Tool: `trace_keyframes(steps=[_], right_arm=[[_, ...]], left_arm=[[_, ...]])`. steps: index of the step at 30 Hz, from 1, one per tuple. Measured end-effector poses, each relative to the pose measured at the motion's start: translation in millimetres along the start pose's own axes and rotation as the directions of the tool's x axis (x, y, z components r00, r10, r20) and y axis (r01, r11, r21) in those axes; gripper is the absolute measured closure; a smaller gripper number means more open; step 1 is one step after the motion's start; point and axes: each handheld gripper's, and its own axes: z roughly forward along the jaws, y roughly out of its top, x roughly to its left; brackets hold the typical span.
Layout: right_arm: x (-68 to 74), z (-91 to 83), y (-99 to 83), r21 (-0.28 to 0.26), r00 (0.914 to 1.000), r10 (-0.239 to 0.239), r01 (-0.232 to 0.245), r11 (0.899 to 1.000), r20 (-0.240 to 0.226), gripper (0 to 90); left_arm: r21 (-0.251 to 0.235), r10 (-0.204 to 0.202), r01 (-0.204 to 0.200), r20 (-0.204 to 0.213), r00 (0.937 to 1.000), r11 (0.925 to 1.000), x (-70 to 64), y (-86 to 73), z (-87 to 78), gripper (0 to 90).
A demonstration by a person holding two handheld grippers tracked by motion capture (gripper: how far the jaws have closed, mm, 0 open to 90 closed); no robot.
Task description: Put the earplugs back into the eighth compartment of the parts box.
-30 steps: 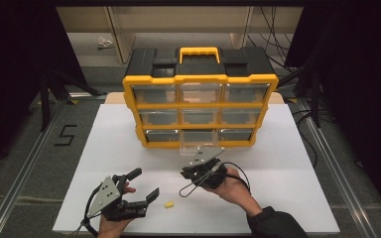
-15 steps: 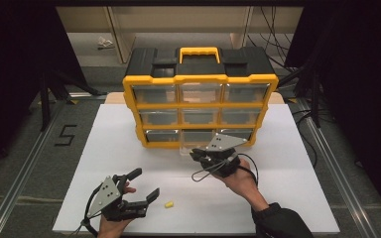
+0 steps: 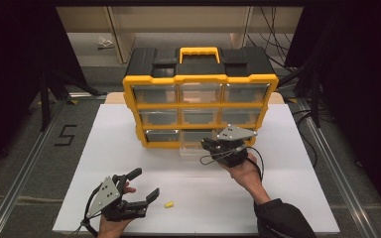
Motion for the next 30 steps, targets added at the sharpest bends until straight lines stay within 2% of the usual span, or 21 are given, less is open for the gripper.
trace_keyframes(steps=[11, 16, 18, 19, 23, 24, 25, 27, 30], right_arm=[[-11.9, 5.9, -3.3, 0.013, 0.9981, 0.053, -0.053, 0.998, 0.030, 79.5], [-14.1, 4.2, -2.3, 0.003, 0.9968, 0.077, -0.077, 0.997, 0.021, 68.0], [-13.1, 2.1, -0.5, -0.006, 0.9962, 0.083, -0.083, 0.997, 0.024, 60.8], [-12.4, 0.6, 0.7, -0.013, 0.9964, 0.082, -0.082, 0.997, 0.021, 60.3], [-3.6, -8.1, 7.0, -0.046, 0.9978, 0.055, -0.057, 0.997, -0.035, 53.9], [4.7, -13.2, 10.4, -0.067, 0.9969, 0.048, -0.053, 0.996, -0.062, 51.1], [4.7, -13.2, 10.4, -0.067, 0.9969, 0.048, -0.053, 0.996, -0.062, 51.1], [14.0, -17.5, 13.8, -0.078, 0.9927, 0.036, -0.045, 0.996, -0.115, 48.6], [29.1, -20.7, 17.5, -0.073, 0.9876, -0.006, -0.005, 0.997, -0.157, 43.8]], left_arm=[[-0.003, -0.002, 0.002, -0.001, 1.0000, 1.0000, 0.3, 0.1, -0.2, 16.2], [-0.003, 0.000, 0.000, -0.002, 1.0000, 1.0000, 0.1, 0.2, -0.1, 16.2], [-0.002, 0.001, -0.001, -0.002, 1.0000, 1.0000, 0.0, 0.3, -0.3, 16.2], [-0.003, 0.001, -0.001, -0.002, 1.0000, 1.0000, 0.1, 0.4, -0.5, 16.2], [-0.006, -0.003, 0.003, -0.005, 1.0000, 1.0000, 0.5, 0.5, -1.1, 16.1], [-0.007, -0.007, 0.007, -0.004, 1.0000, 1.0000, 0.7, 0.6, -1.2, 16.1], [-0.010, -0.010, 0.010, -0.002, 1.0000, 0.9999, 0.8, 0.6, -1.2, 16.1], [-0.012, -0.011, 0.011, 0.000, 0.9999, 0.9999, 0.6, 0.7, -1.5, 16.1], [-0.011, -0.010, 0.010, -0.001, 1.0000, 0.9999, 0.7, 0.6, -1.4, 16.1]])
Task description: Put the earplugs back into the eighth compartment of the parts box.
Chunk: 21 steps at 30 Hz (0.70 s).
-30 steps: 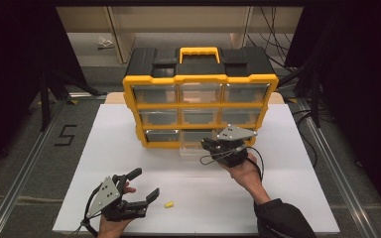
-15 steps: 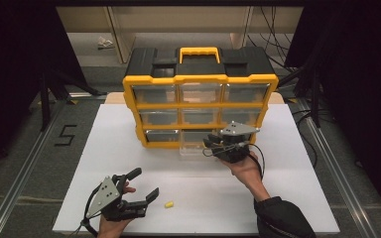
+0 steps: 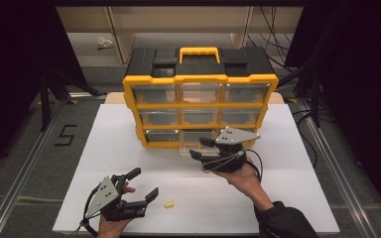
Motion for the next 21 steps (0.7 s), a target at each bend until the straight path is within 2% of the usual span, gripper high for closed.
trace_keyframes(steps=[2, 4, 6, 12, 15, 18, 21], right_arm=[[8.5, 2.0, 0.8, 0.012, 0.9997, -0.003, 0.004, 1.000, -0.023, 41.5], [18.5, 7.7, -1.0, 0.043, 0.9977, -0.026, 0.028, 0.999, -0.063, 40.2], [20.7, 9.3, -1.9, 0.053, 0.9969, -0.027, 0.031, 0.998, -0.073, 39.6], [34.3, 22.6, -11.5, 0.106, 0.9893, -0.073, 0.087, 0.991, -0.126, 37.9], [39.4, 28.3, -16.6, 0.138, 0.9848, -0.097, 0.117, 0.984, -0.144, 37.0], [42.9, 33.5, -21.3, 0.160, 0.9797, -0.097, 0.126, 0.979, -0.176, 36.2], [46.7, 40.6, -28.1, 0.197, 0.9728, -0.102, 0.143, 0.970, -0.208, 36.2]], left_arm=[[-0.003, -0.002, 0.002, 0.000, 1.0000, 1.0000, 0.0, 0.1, -0.3, 16.1], [-0.004, 0.000, 0.000, 0.000, 1.0000, 1.0000, 0.0, 0.3, -0.9, 16.1], [-0.006, -0.003, 0.002, -0.002, 1.0000, 1.0000, 0.1, 0.4, -1.2, 16.1], [-0.007, -0.002, 0.002, -0.006, 1.0000, 1.0000, 0.4, 0.5, -1.1, 16.1], [-0.009, -0.001, 0.001, -0.009, 1.0000, 1.0000, 0.4, 0.6, -1.5, 16.1], [-0.008, -0.002, 0.002, -0.012, 0.9999, 1.0000, 0.8, 0.6, -1.6, 16.2], [-0.006, -0.005, 0.005, -0.018, 0.9998, 1.0000, 1.4, 0.6, -1.7, 16.2]])
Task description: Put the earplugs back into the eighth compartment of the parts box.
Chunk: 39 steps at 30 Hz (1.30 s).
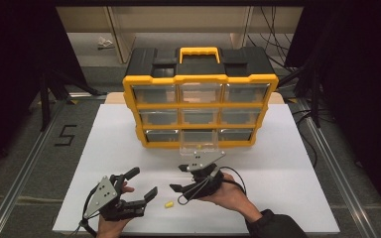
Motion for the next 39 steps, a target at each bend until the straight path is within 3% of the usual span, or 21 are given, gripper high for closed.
trace_keyframes(steps=[10, 20, 23, 33, 39], right_arm=[[11.6, 25.6, -11.3, 0.090, 0.9973, -0.036, 0.042, 0.995, -0.063, 34.9], [20.1, 48.0, -23.6, 0.168, 0.9928, -0.083, 0.096, 0.981, -0.086, 39.7], [21.0, 51.6, -25.3, 0.178, 0.9930, -0.077, 0.092, 0.980, -0.090, 40.6], [21.8, 64.5, -31.9, 0.236, 0.9898, -0.111, 0.129, 0.963, -0.090, 54.1], [19.1, 71.9, -35.9, 0.258, 0.9896, -0.105, 0.127, 0.958, -0.099, 59.8]], left_arm=[[-0.009, -0.024, 0.024, -0.005, 0.9997, 0.9997, 3.4, 0.0, -1.1, 16.2], [-0.008, -0.021, 0.021, -0.014, 0.9997, 0.9997, 3.9, 0.0, -1.5, 16.3], [-0.008, -0.021, 0.021, -0.015, 0.9997, 0.9998, 3.9, -0.1, -1.1, 16.3], [-0.008, -0.020, 0.020, -0.017, 0.9997, 0.9998, 3.6, -0.3, -1.2, 16.3], [-0.009, -0.023, 0.022, -0.016, 0.9996, 0.9997, 3.7, -0.3, -1.1, 16.3]])
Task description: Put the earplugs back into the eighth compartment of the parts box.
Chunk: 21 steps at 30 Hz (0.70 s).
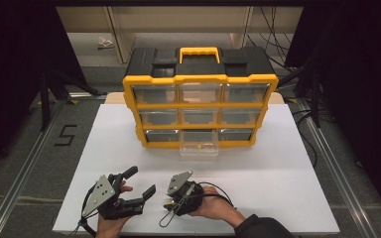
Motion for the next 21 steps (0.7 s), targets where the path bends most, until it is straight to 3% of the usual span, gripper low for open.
trace_keyframes(steps=[8, 13, 21], right_arm=[[0.4, 4.6, -2.0, 0.017, 0.9995, -0.024, 0.024, 1.000, -0.019, 80.6], [-1.2, 2.1, -2.4, 0.016, 0.9995, -0.023, 0.023, 1.000, -0.022, 82.2], [-11.6, -16.8, -0.3, -0.047, 0.9998, 0.017, -0.017, 0.999, 0.007, 82.9]], left_arm=[[-0.001, -0.001, 0.001, 0.001, 1.0000, 1.0000, 0.0, 0.0, -0.2, 16.3], [-0.002, -0.001, 0.001, 0.001, 1.0000, 1.0000, -0.2, 0.2, -0.2, 16.3], [-0.005, -0.010, 0.010, 0.007, 0.9999, 0.9999, -0.1, 0.3, -0.3, 16.3]])
